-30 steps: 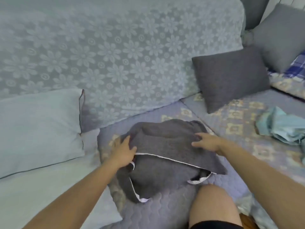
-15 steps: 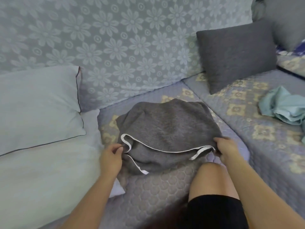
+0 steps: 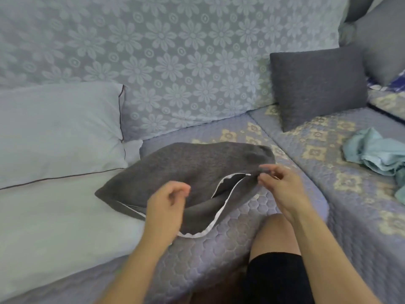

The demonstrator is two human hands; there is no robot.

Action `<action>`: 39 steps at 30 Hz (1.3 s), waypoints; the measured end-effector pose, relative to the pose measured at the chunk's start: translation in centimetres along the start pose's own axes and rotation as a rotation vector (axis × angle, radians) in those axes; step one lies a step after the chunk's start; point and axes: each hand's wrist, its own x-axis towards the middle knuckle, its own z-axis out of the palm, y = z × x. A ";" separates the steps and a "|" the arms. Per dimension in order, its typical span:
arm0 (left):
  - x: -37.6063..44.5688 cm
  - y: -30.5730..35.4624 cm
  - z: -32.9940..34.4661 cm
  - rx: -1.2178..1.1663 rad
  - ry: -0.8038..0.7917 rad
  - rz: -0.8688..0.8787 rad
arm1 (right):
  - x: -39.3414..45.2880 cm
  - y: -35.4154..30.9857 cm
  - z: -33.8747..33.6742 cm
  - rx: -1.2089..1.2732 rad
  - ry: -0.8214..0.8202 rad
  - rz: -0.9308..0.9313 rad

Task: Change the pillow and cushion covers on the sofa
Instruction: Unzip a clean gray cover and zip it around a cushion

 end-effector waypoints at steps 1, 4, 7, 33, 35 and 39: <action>-0.9 1.2 1.7 -0.056 -0.169 -0.032 | -0.5 -0.3 0.4 -0.064 0.013 -0.022; -2.5 4.4 5.0 -0.188 -0.323 -0.050 | -2.6 -2.0 0.9 -0.148 -0.037 -0.110; -2.9 6.1 5.9 -0.282 -0.214 -0.021 | -4.8 -4.0 1.3 -0.263 -0.109 -0.229; -0.5 7.0 4.8 0.054 -0.186 0.055 | -7.3 -7.5 1.7 -0.228 0.085 -0.352; -0.1 5.5 4.3 0.184 -0.159 0.051 | -5.9 -7.7 0.1 -0.128 0.244 -0.340; 0.8 2.3 1.4 0.364 -0.066 -0.009 | -2.3 -7.8 -3.3 0.040 0.591 -0.225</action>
